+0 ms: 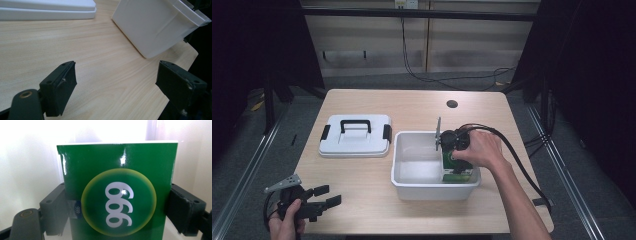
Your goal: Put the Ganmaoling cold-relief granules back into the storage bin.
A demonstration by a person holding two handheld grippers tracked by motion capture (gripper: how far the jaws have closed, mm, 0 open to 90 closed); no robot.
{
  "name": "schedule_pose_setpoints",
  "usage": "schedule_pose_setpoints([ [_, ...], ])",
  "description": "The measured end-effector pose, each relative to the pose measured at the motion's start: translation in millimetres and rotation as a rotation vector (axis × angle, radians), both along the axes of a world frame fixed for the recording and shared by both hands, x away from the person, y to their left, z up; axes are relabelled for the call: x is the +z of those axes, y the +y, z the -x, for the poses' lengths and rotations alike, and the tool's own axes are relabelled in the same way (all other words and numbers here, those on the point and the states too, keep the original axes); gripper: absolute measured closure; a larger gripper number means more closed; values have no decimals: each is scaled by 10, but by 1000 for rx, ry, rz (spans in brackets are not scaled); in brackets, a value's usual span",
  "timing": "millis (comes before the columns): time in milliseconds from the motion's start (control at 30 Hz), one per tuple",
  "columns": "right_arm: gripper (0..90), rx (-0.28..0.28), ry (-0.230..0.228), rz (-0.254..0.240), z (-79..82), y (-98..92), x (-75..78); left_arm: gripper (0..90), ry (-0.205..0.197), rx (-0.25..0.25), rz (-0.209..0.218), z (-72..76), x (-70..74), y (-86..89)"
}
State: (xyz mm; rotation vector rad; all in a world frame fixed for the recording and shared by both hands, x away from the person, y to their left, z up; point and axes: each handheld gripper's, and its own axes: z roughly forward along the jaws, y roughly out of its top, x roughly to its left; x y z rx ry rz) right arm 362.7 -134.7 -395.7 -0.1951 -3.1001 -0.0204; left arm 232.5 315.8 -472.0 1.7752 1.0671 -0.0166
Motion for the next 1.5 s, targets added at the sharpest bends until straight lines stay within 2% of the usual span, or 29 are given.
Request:
schedule_pose_setpoints([
  [300, 153, 13, 22, 33, -3, 39, -150, 162, -1, 0, -1, 1, 1, 0],
  [433, 151, 13, 19, 30, -17, 44, -205, 162, -1, -1, 0, 0, 1, -1],
  [800, 139, 10, 13, 27, -14, 47, -229, 162, -1, 0, -1, 0, 0, -1],
  [1167, 129, -17, 20, 31, -24, 38, -226, 162, -1, -3, -4, 0, 2, -5],
  [1267, 129, -10, 19, 17, -22, 24, -232, 162, -1, -2, -3, 0, 1, -3],
  [1500, 131, -1, 18, 16, -23, 17, -228, 162, -1, -1, -3, -1, 0, -3],
])
